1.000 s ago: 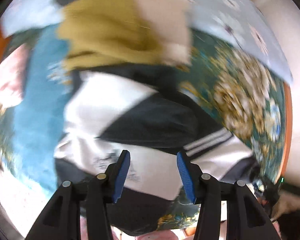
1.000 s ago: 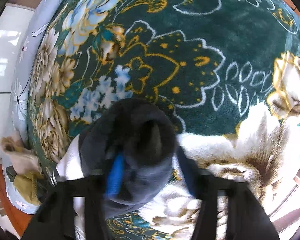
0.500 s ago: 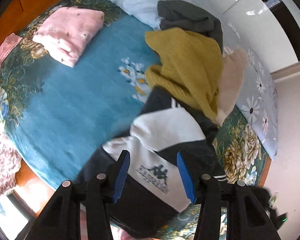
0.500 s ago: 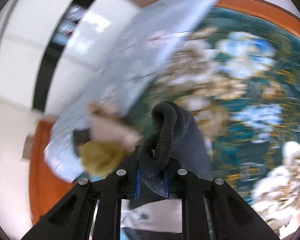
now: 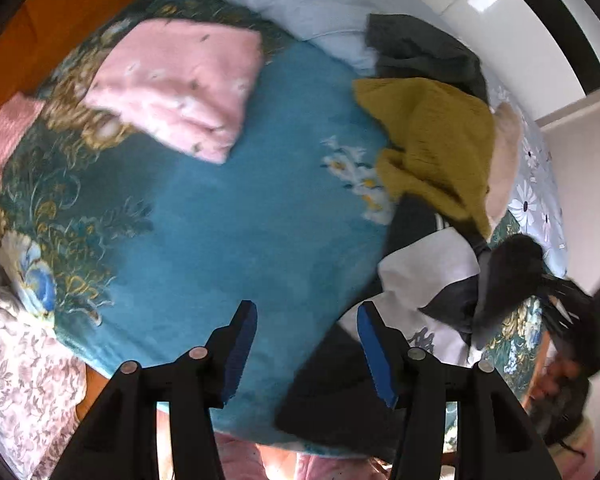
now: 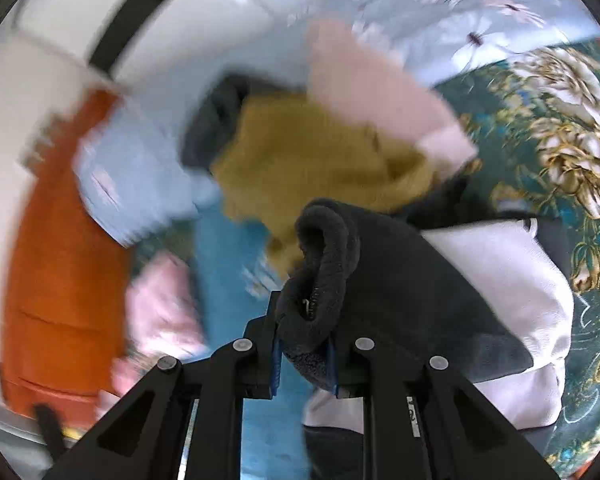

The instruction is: Fold clothes

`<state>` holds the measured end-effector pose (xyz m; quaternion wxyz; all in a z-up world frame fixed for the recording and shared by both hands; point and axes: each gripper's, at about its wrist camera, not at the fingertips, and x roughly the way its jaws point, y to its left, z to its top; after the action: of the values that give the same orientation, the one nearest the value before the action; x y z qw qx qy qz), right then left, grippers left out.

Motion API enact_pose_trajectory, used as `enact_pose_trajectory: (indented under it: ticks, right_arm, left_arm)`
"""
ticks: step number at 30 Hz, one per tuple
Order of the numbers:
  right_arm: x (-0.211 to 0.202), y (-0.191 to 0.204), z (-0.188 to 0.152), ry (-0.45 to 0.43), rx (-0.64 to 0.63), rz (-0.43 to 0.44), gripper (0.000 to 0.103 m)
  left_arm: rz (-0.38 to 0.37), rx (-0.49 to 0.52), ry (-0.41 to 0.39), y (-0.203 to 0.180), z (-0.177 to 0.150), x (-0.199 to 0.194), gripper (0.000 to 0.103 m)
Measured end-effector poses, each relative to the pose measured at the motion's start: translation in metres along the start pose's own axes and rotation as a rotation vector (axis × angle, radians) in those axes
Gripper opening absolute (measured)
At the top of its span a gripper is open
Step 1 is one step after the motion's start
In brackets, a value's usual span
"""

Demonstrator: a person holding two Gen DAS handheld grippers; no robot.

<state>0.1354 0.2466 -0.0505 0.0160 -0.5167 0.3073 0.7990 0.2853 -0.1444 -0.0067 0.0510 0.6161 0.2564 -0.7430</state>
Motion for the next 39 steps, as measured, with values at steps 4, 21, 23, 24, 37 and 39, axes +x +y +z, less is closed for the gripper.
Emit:
enact_pose_trajectory:
  ticks: [4,21,23,24,37,39]
  right_arm:
    - [0.07,0.021,-0.02,0.131,-0.048,-0.169,0.018]
    - [0.141,0.043,-0.032,0.234,-0.173,-0.253,0.053]
    - [0.112,0.02,-0.036,0.206,-0.144,-0.241,0.054]
    - [0.098,0.009,-0.039,0.192,-0.13,-0.235,0.057]
    - [-0.034,-0.185,-0.128,0.194,0.105,-0.233,0.064]
    - [-0.03,-0.222,-0.16,0.258,0.159,-0.236,0.064]
  left_arm:
    - [-0.004,-0.052,0.024,0.044,0.003,0.001,0.058]
    - [-0.039,-0.111,0.183,0.072,-0.008,0.058,0.062]
    - [-0.057,-0.095,0.187,0.058,-0.009,0.062,0.063]
    - [-0.064,-0.083,0.187,0.05,-0.01,0.064,0.063]
    - [0.028,0.102,0.245,0.002,-0.098,0.151,0.07]
    - [0.035,0.125,0.263,-0.001,-0.114,0.167,0.07]
